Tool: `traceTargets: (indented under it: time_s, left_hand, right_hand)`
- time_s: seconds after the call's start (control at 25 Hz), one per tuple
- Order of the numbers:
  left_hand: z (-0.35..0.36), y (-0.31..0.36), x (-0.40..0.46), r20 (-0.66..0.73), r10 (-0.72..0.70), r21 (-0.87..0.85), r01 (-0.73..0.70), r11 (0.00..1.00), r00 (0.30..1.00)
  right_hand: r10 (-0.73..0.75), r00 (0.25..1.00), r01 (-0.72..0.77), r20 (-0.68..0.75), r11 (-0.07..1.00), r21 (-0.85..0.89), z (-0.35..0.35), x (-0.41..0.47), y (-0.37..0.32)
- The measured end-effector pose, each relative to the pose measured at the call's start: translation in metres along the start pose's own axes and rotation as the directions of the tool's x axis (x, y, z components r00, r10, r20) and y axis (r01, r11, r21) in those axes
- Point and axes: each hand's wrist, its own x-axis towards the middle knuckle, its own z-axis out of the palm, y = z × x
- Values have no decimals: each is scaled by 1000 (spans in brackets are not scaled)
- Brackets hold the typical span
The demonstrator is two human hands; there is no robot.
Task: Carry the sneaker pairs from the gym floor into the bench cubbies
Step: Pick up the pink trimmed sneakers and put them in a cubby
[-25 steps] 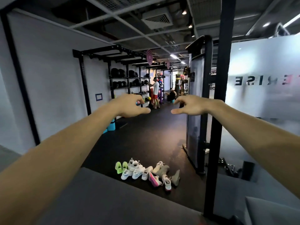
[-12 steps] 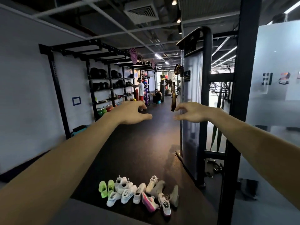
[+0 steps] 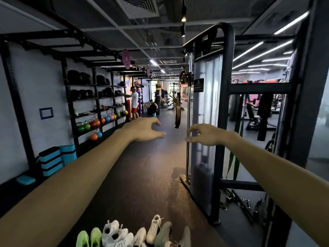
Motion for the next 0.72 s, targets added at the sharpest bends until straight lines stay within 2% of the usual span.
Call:
traceTargets:
  time_s: [0.16, 0.36, 0.6, 0.72]
  left_hand:
    - [21, -52, 80, 29, 25, 13, -26, 1000, 999]
    - [59, -97, 168, 72, 29, -6, -29, 1000, 997]
    - [126, -148, 305, 112, -4, -24, 7, 1000, 994]
    - [161, -168, 372, 146, -43, -35, 49, 998, 988]
  right_hand:
    - [72, 997, -72, 26, 997, -1, 28, 82, 12]
    - [86, 996, -86, 10, 996, -18, 41, 173, 46]
    - [117, 993, -118, 22, 991, 58, 76, 307, 134]
    - [114, 993, -115, 24, 993, 35, 96, 375, 179]
